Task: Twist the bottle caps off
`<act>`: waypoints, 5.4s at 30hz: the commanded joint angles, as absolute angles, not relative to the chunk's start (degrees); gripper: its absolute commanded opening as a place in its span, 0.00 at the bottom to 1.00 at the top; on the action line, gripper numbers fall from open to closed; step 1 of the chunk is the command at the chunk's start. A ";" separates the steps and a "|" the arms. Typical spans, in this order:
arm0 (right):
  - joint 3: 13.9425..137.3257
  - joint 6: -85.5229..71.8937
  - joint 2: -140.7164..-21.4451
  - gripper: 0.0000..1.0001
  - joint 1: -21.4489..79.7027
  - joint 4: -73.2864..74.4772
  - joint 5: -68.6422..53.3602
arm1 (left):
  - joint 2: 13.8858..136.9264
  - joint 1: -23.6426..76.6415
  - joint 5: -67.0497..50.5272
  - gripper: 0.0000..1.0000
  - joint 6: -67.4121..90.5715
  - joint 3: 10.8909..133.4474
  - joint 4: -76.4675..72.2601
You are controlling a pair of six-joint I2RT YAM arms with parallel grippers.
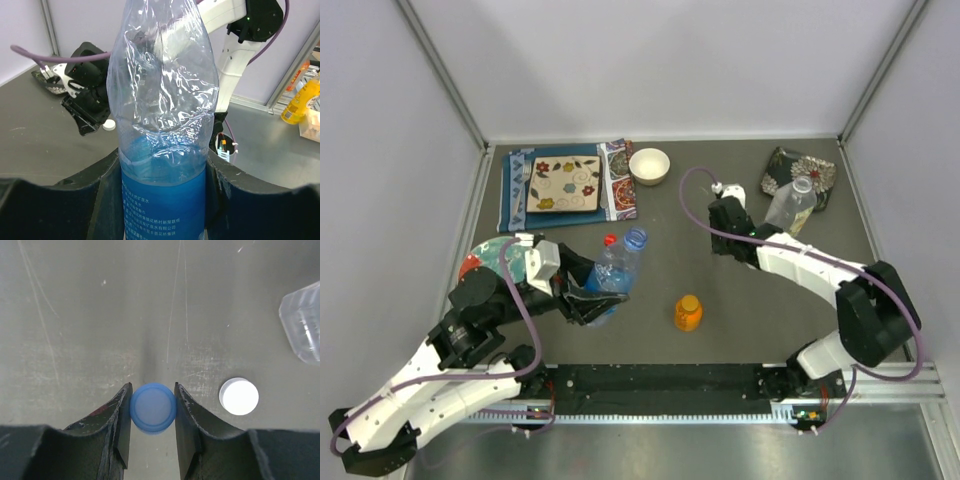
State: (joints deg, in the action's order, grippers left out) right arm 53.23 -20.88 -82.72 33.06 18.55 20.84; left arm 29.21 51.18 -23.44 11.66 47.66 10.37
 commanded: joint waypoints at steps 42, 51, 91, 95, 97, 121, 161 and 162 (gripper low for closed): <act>54.57 -28.12 -87.64 0.63 29.80 17.30 14.77 | 29.44 51.15 -22.32 0.46 12.57 43.68 5.89; 71.54 -27.33 -71.47 0.69 30.67 26.72 15.56 | 31.20 51.07 -22.06 0.46 11.95 44.21 5.10; 68.82 -27.24 -54.31 0.64 45.97 16.26 -24.26 | 46.49 51.15 -27.42 0.52 14.85 48.96 0.44; 68.91 -27.16 -55.37 0.53 45.88 16.43 -25.14 | 46.50 51.15 -27.95 0.52 14.85 48.78 0.44; 68.99 -27.07 -55.63 0.46 45.88 16.52 -25.23 | 46.41 51.15 -27.86 0.52 14.77 48.69 0.44; 82.97 -11.87 -62.22 0.06 45.18 31.12 37.07 | 31.47 51.15 -0.97 0.98 6.94 50.28 13.18; 75.14 -14.06 -91.50 0.51 27.07 14.41 35.42 | 26.19 51.07 -2.20 0.98 9.32 43.68 11.51; 75.15 -14.15 -91.58 0.54 27.07 14.68 35.33 | 26.28 51.06 -2.37 0.98 9.32 43.77 11.34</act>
State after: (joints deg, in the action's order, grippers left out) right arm 73.25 -14.61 -91.31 27.51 14.39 36.32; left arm 25.58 51.09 -1.87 9.32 43.70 15.05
